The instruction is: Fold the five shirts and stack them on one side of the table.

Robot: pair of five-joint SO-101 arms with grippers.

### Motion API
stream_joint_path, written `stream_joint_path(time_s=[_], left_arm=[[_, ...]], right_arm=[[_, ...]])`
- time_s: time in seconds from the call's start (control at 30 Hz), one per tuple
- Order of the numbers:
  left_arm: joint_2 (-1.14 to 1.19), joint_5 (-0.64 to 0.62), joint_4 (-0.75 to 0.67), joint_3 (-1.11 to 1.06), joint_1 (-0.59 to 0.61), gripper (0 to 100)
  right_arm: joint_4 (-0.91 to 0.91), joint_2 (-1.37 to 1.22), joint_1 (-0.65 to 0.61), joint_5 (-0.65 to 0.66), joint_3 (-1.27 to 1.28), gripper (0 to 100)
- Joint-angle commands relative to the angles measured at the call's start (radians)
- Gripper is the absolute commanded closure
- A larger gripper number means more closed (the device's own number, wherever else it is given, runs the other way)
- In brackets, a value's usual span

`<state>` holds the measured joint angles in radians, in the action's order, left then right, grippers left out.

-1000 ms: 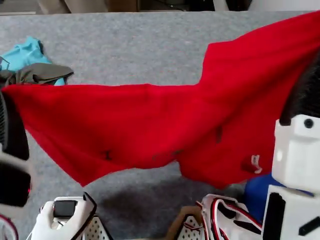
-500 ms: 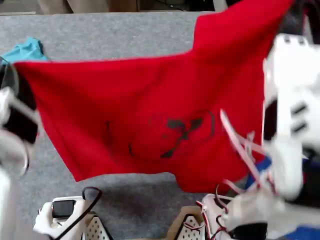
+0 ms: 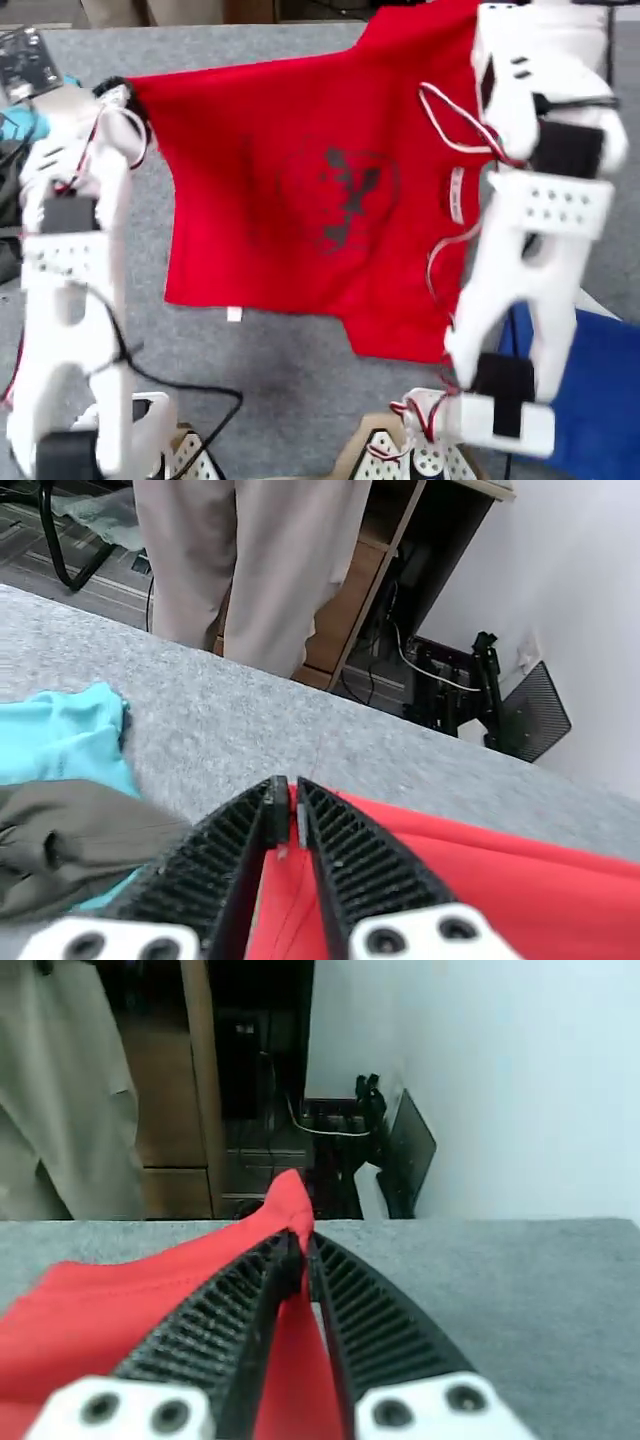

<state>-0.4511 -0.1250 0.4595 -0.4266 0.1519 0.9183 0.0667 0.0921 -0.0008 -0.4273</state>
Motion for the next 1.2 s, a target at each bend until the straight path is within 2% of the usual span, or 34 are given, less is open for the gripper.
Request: stream_joint_path(time_s=[0.0,0.2,0.37,0.57,0.7,0.87,0.97,1.07,1.17], left_arm=[[0.213,0.005,-0.103,0.086,0.009,98],[0.568,0.005,-0.086,0.445,0.011,98],[0.759,0.0,0.137,0.816,0.002,98],[0.931,0.003,0.48,1.172,0.009,98],[0.98,0.005,0.736,1.339,0.006,98],[0.983,0.021,1.0,1.482,0.0,98],[0.983,0.064,1.131,1.542,-0.035,98],[0.989,0.061,1.309,1.551,-0.11,98],[0.958,0.002,1.297,1.405,-0.144,98]], right_arm=[[-0.094,-0.11,-0.007,0.011,-0.019,99.5],[-0.137,-0.357,-0.008,0.011,-0.182,99.5],[-0.094,-0.556,-0.008,0.017,-0.438,99.5],[0.379,-0.636,-0.042,0.083,-0.771,99.5],[0.629,-0.641,-0.044,0.129,-0.909,99.5],[0.873,-0.634,-0.038,0.172,-0.992,99.5],[0.868,-0.61,-0.021,0.166,-0.99,99.5],[0.87,-0.539,-0.024,0.161,-0.874,99.5],[0.87,-0.407,-0.025,0.138,-0.665,99.5]])
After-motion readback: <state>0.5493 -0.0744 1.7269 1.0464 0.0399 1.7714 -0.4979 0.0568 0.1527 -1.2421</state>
